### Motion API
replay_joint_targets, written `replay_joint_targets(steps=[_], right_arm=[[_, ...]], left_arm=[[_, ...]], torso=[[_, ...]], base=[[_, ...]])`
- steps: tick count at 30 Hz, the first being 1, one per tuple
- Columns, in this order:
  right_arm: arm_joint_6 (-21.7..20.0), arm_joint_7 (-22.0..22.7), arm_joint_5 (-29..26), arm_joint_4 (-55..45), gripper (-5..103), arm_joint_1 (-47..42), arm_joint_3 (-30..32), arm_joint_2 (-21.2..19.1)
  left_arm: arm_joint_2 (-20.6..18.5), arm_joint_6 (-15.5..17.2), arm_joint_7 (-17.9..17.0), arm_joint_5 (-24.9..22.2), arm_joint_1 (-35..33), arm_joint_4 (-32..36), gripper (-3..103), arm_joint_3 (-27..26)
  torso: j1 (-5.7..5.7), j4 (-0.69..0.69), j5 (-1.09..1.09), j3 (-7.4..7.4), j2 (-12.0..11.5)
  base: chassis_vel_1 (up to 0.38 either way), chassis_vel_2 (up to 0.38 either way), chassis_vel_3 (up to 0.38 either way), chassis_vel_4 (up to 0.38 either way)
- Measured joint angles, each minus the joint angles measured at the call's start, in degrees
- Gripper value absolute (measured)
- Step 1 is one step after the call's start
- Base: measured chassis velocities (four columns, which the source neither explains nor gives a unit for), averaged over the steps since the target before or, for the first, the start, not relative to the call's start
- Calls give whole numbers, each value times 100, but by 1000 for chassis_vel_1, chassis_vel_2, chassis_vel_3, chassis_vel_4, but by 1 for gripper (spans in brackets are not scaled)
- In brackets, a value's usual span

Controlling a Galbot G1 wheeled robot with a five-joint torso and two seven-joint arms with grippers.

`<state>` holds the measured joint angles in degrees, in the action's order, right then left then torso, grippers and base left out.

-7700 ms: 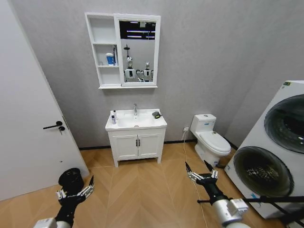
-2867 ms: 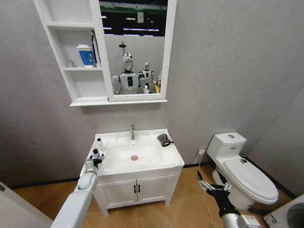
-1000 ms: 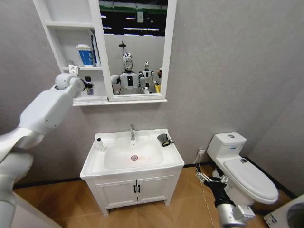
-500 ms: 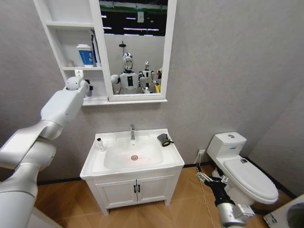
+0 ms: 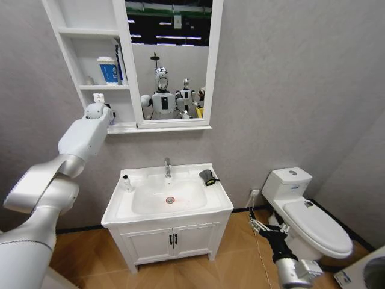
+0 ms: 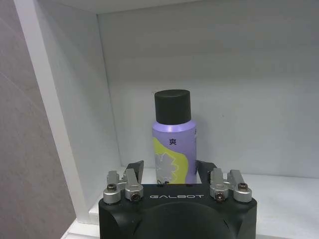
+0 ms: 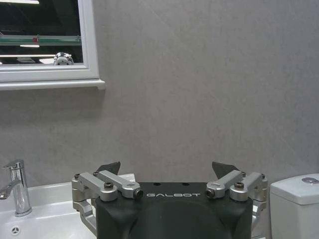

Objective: Move facial cleanser and shampoo from washbasin to cabinet, then wipe washbasin with towel.

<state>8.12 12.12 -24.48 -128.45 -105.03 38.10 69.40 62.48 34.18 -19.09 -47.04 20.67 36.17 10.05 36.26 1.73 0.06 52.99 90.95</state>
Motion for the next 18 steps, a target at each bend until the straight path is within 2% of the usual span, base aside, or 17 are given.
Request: replay_joint_targets(steps=[1, 4, 5, 6, 7, 10, 11, 13, 14, 15, 16, 17, 18], right_arm=[[2, -3, 4, -5, 100, -3, 0, 3], [5, -5, 9, -10, 100, -11, 0, 9], [6, -7, 11, -15, 100, -12, 0, 12], [7, -8, 15, -23, 100, -16, -1, 13], [7, -8, 15, -23, 100, -16, -1, 13], [7, -9, 16, -38, 100, -28, 0, -2], [7, -9, 16, -38, 100, -28, 0, -2], [7, -9, 23, -38, 100, -30, -3, -7], [7, -9, 23, -38, 100, -30, -3, -7], [7, -9, 32, -38, 100, -29, -13, -6], [2, -10, 39, -38, 100, -29, -27, -2], [2, -10, 39, -38, 100, -29, -27, -2], [-6, -9, 72, -40, 100, -38, -46, 5]], left_arm=[[-75, 22, -36, -73, -78, 183, 64, 1], [-228, 71, -121, -227, -219, 511, 69, 7], [-332, 111, -191, -327, -321, 725, 75, 3], [-574, 174, -305, -550, -560, 1256, 80, -37], [-574, 174, -305, -550, -560, 1256, 80, -37], [-1402, 124, -449, -1097, -1319, 2674, 96, -355], [-1402, 124, -449, -1097, -1319, 2674, 96, -355], [-2027, -254, -336, -1272, -2124, 3725, 100, -722], [-2027, -254, -336, -1272, -2124, 3725, 100, -722], [-2333, -607, -181, -1259, -2703, 4244, 100, -952], [-2513, -910, -39, -1181, -3156, 4577, 100, -1141], [-2513, -910, -39, -1181, -3156, 4577, 100, -1141], [-2761, -1500, 174, -856, -4140, 5034, 100, -1555]], torso=[[-1, 0, -6, -1, 0], [-1, 1, -3, -1, 0], [-1, 2, -2, 0, 0], [-1, 1, -2, 0, 0], [-1, 1, -2, 0, 0], [-1, 1, -5, -1, 0], [-1, 1, -5, -1, 0], [-1, -3, 0, -1, 0], [-1, -3, 0, -1, 0], [-2, -4, -5, -2, 1], [-3, -4, -1, -2, 1], [-3, -4, -1, -2, 1], [-3, -2, -2, -2, 1]], base=[[0, 0, 0, 0], [0, 0, 0, 0], [0, 0, 0, 0], [0, 0, 0, 0], [0, 0, 0, 0], [0, 0, 0, 0], [0, 0, 0, 0], [0, 0, 0, 0], [0, 0, 0, 0], [0, 0, 0, 0], [0, 0, 0, 0], [0, 0, 0, 0], [0, 0, 0, 0]])
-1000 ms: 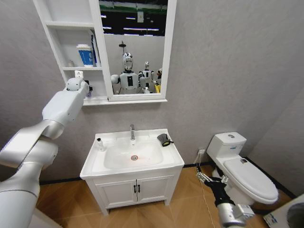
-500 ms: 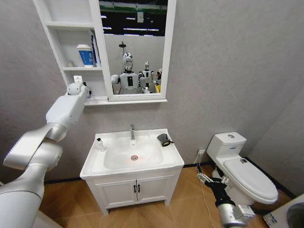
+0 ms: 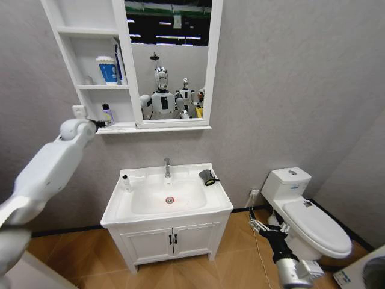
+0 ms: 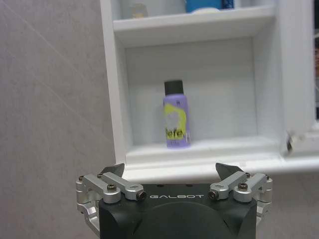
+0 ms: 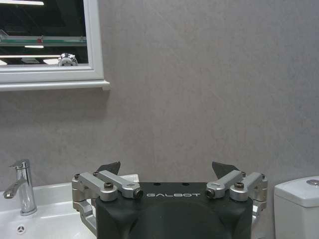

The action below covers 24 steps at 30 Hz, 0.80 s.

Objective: Move facial cleanser and shampoo from washbasin to cabinet, then wipe washbasin with towel.

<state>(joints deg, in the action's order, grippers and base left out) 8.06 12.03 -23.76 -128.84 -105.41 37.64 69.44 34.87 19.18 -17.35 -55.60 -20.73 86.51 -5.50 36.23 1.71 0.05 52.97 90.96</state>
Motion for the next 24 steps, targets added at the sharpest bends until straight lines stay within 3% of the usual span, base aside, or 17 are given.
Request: replay_joint_targets(steps=[1, 2, 3, 4, 6, 7, 10, 14, 24], right_arm=[[-1, 1, 19, -3, 100, -12, -4, 2], [-1, 1, 19, -3, 100, -12, -4, 2], [-3, 1, 36, -14, 100, -39, -5, 3], [-3, 1, 36, -14, 100, -39, -5, 3], [-3, 2, 47, -34, 100, -83, 16, 22], [-3, 2, 47, -34, 100, -83, 16, 22], [-2, 5, 78, -52, 100, -137, 29, 57], [1, 6, 115, -85, 100, -188, 32, 92], [41, 7, 220, -106, 100, -287, 44, 221]], left_arm=[[-63, -288, 83, 143, -559, 169, 100, -204], [-63, -288, 83, 143, -559, 169, 100, -204], [-56, -675, 185, 346, -1414, 360, 100, -566], [-56, -675, 185, 346, -1414, 360, 100, -566], [244, -1131, 236, 723, -2638, 541, 100, -1087], [244, -1131, 236, 723, -2638, 541, 100, -1087], [764, -1499, 293, 1240, -3352, 392, 100, -1184], [1207, -1599, 363, 1644, -3375, 22, 100, -944], [2099, -1689, 554, 1924, -2683, -1269, 100, -518]], torso=[[0, 2, -3, 0, 0], [0, 2, -3, 0, 0], [0, 1, 3, 1, 0], [0, 1, 3, 1, 0], [0, 1, -3, 0, 0], [0, 1, -3, 0, 0], [0, 2, 0, 1, 0], [1, 2, -2, 1, 0], [3, 4, -3, 2, -1]], base=[[0, 0, 0, 0], [0, 0, 0, 0], [0, 0, 0, 0], [0, 0, 0, 0], [0, 0, 0, 0], [0, 0, 0, 0], [0, 0, 0, 0], [0, 0, 0, 0], [0, 0, 0, 0]])
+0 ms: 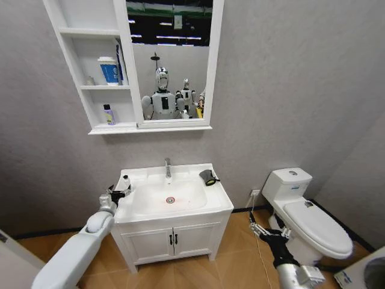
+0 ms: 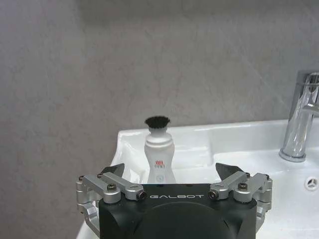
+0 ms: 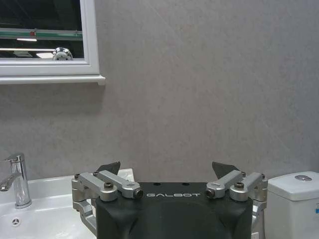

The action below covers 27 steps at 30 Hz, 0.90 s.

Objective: Move facial cleanser and shampoo from washbasin to cabinet, then wipe washbasin with towel.

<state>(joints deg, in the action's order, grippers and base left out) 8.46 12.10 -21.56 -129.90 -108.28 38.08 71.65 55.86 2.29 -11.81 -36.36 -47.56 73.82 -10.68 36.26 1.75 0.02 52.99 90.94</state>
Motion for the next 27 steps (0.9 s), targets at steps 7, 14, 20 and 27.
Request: replay_joint_targets(steps=[7, 14, 20, 27], right_arm=[[39, -6, 75, -11, 100, -62, 4, 59], [92, -12, 104, -43, 100, -167, 59, 107], [106, -1, 57, -55, 100, -172, 108, 97], [112, 15, 38, -37, 100, -143, 109, 85]], left_arm=[[500, -218, 193, 408, 605, -1084, 100, 70], [864, -516, 363, 851, 1187, -2083, 102, 60], [1089, -604, 344, 1049, 1564, -2721, 80, -44], [1101, -573, 400, 1025, 1587, -2695, 58, -22]], torso=[[0, -1, -1, 0, 0], [0, 0, 2, 0, 0], [0, -1, 0, 0, 0], [0, -1, 1, 0, 0]], base=[[0, 0, 0, 0], [0, 0, 0, 0], [0, 0, 0, 0], [0, 0, 0, 0]])
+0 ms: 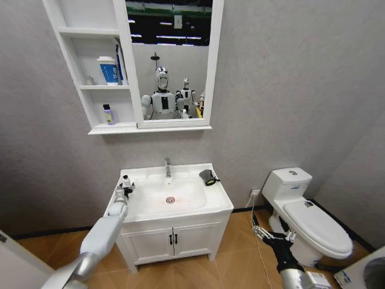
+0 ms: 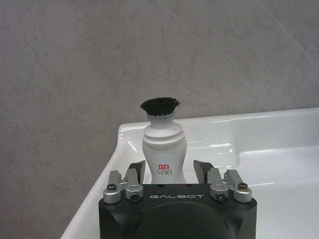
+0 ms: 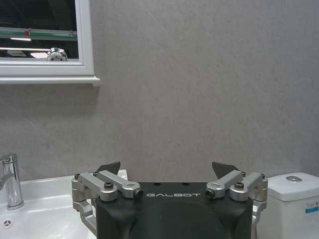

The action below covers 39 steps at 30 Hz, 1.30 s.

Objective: Move facial cleanser and shampoo from washbasin to cabinet, then wipe washbasin with towel.

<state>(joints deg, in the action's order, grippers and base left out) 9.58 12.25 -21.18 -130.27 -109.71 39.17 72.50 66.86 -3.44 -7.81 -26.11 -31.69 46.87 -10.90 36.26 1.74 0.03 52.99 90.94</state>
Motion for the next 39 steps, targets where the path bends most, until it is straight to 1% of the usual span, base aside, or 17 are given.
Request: replay_joint_targets(steps=[6, 14, 16, 20, 21, 23, 24, 26, 27, 28, 29, 31, 32, 34, 35, 37, 39], right_arm=[[0, 8, -7, 21, 100, 23, -29, 3], [-3, 10, -12, 15, 100, 36, -66, 0], [-11, 14, -23, 8, 100, 52, -75, -14], [-17, 15, -30, 7, 100, 73, -82, -26], [-23, 20, -32, 7, 100, 102, -94, -25], [-32, 29, -26, 9, 100, 128, -124, 0], [-32, 29, -26, 9, 100, 128, -124, 0], [-33, 28, -10, 9, 100, 144, -153, 35], [-33, 28, -10, 9, 100, 144, -153, 35], [-33, 24, -2, 8, 100, 161, -160, 49], [-33, 24, -2, 8, 100, 161, -160, 49], [-33, 25, -3, 8, 100, 202, -161, 76], [-33, 25, -3, 8, 100, 202, -161, 76], [-24, 24, -19, 9, 100, 235, -146, 99], [-24, 24, -19, 9, 100, 235, -146, 99], [-8, 26, -55, 6, 100, 232, -118, 110], [1, 26, -98, -4, 100, 229, -94, 110]], left_arm=[[-135, 66, -5, -97, -246, 316, 32, -13], [-468, 289, -171, -361, -544, 1165, 28, -4], [-840, 637, -381, -498, -736, 2051, 28, 49], [-1221, 984, -594, -681, -811, 2918, 28, 64], [-1668, 1378, -883, -1020, -790, 3699, 28, 45], [-2275, 1932, -1222, -1683, -595, 4556, 28, 26], [-2275, 1932, -1222, -1683, -595, 4556, 28, 26], [-2906, 2708, -1499, -2568, -99, 5300, 28, 63], [-2906, 2708, -1499, -2568, -99, 5300, 28, 63], [-3164, 3174, -1590, -3234, 407, 5584, 28, 233], [-3164, 3174, -1590, -3234, 407, 5584, 28, 233], [-3384, 3662, -1780, -4192, 1356, 5647, 28, 658], [-3384, 3662, -1780, -4192, 1356, 5647, 28, 658], [-3321, 4036, -1964, -4838, 2567, 5121, 28, 1362], [-3321, 4036, -1964, -4838, 2567, 5121, 28, 1362], [-3079, 4166, -1933, -4919, 3678, 4365, 28, 2078], [-2899, 4187, -1853, -4912, 4104, 3941, 28, 2421]], torso=[[0, -1, 0, 0, 0], [0, 0, 1, 0, 0], [0, -1, 2, 0, 0], [0, -1, 4, 0, 0], [-1, 2, -3, -1, 0], [-1, -1, 5, -1, 0], [-1, -1, 5, -1, 0], [-2, -3, -3, -1, 0], [-2, -3, -3, -1, 0], [-1, -2, 4, -1, 1], [-1, -2, 4, -1, 1], [-2, 0, -3, -2, 1], [-2, 0, -3, -2, 1], [-2, -1, 4, 0, 0], [-2, -1, 4, 0, 0], [0, 0, -4, 0, 0], [-1, 1, -3, 0, 1]], base=[[0, 0, 0, 0], [0, 0, 0, 0], [0, 0, 0, 0], [0, 0, 0, 0], [0, 0, 0, 0], [0, 0, 0, 0], [0, 0, 0, 0], [0, 0, 0, 0], [0, 0, 0, 0], [0, 0, 0, 0], [0, 0, 0, 0], [0, 0, 0, 0], [0, 0, 0, 0], [0, 0, 0, 0], [0, 0, 0, 0], [0, 0, 0, 0], [0, 0, 0, 0]])
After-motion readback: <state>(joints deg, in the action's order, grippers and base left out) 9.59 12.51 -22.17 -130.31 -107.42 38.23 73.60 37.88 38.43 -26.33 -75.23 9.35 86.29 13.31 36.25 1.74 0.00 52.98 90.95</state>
